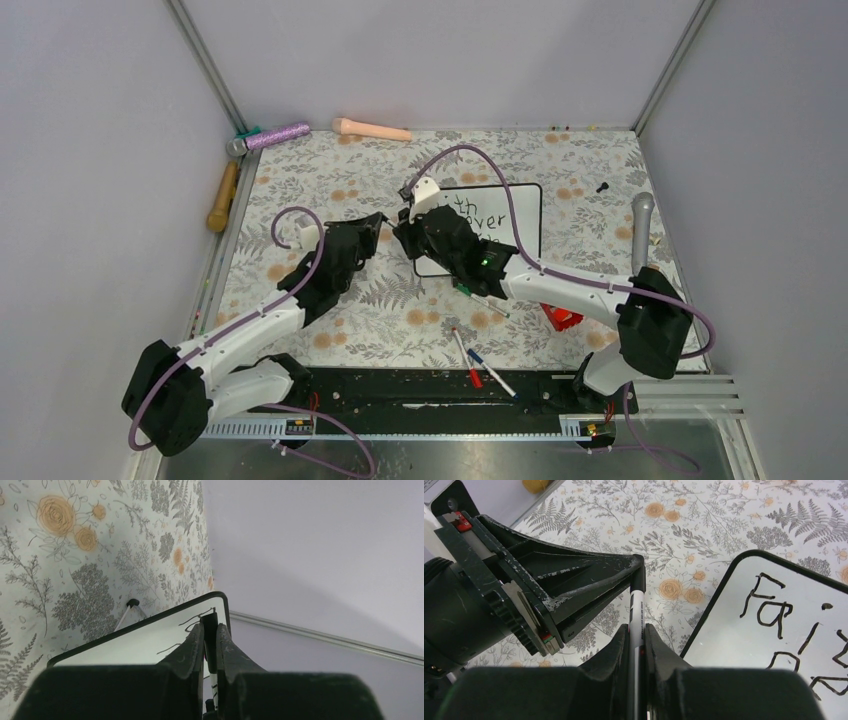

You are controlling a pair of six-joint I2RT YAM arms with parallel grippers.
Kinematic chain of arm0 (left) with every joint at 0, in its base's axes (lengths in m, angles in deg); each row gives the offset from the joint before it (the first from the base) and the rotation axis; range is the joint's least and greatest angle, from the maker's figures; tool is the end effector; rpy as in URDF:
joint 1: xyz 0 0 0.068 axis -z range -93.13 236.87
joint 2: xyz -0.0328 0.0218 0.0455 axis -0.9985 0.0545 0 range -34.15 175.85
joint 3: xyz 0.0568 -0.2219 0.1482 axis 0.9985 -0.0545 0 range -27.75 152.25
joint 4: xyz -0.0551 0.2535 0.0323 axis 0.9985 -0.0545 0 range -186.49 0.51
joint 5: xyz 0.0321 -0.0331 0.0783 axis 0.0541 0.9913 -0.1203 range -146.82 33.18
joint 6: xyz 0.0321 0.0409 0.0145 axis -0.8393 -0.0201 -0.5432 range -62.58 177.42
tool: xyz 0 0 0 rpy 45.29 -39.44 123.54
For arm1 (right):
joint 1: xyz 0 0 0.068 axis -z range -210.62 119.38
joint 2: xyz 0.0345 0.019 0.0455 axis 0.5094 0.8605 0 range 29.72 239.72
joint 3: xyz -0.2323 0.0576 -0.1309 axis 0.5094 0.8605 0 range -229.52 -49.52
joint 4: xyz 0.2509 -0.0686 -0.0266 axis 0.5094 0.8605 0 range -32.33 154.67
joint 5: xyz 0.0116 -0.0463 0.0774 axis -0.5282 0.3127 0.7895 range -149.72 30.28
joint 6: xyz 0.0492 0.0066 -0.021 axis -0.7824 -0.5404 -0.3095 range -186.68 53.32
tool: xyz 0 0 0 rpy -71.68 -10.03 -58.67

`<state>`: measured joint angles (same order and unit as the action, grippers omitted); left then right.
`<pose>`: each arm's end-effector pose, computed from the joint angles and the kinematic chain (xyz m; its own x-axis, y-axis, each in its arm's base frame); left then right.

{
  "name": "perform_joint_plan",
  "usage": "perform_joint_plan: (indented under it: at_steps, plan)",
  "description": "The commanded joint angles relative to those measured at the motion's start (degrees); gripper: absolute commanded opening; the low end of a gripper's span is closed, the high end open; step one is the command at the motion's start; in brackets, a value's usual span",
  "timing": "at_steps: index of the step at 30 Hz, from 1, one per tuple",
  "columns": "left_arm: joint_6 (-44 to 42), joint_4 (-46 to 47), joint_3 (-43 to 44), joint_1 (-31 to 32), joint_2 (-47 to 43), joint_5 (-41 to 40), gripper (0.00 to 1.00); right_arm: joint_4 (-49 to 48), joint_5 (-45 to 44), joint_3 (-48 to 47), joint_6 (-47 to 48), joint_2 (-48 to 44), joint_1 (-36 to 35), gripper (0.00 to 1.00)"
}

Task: Write a sentence on the whiteboard
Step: Insert the whiteboard marker without the cap into the pen cap.

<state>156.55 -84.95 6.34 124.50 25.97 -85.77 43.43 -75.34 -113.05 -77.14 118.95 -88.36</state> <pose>0.1949 -0.1283 0.2502 -0.1293 -0.9912 -0.0273 -0.3147 0.0671 -0.9468 0.2052 0.3072 0.3037 -0.2267 -0.0314 -0.9735 -0.6431 0.7555 0.1254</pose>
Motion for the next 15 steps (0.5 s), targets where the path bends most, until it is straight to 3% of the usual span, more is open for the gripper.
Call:
perform_joint_plan:
  at_steps: [1, 2, 3, 6, 7, 11, 15]
  plan:
    - [-1.22, 4.43, -0.86, 4.30, -4.64, 22.80, 0.00, -1.27, 0.20, -3.11, -2.33, 0.19, 1.36, 0.00]
    - [-2.24, 3.48, -1.13, 0.72, -5.07, 25.54, 0.00, -0.14, -0.09, -2.53, -2.74, -0.96, 1.94, 0.00]
    - [-3.82, 1.95, -1.02, -2.35, -5.17, 29.10, 0.08, 0.97, -0.45, -2.07, -3.10, -2.19, 2.38, 0.00]
    - [-10.09, -1.95, -0.84, -11.27, -6.07, 37.65, 0.37, 6.40, 0.63, -1.27, -4.78, -5.65, 4.15, 0.00]
    - [-11.87, -2.95, -1.12, -13.40, -7.06, 39.08, 0.53, 9.41, 3.00, -1.66, -5.50, -6.39, 5.05, 0.00]
    - [-18.72, -13.13, -0.74, -18.17, -12.75, 38.15, 0.91, 28.61, 10.67, -8.57, -5.08, -6.99, 7.17, 0.00]
    - [-26.01, -19.88, -0.71, -20.91, -17.13, 34.93, 0.97, 45.72, 13.89, -13.53, -1.79, -7.62, 7.24, 0.00]
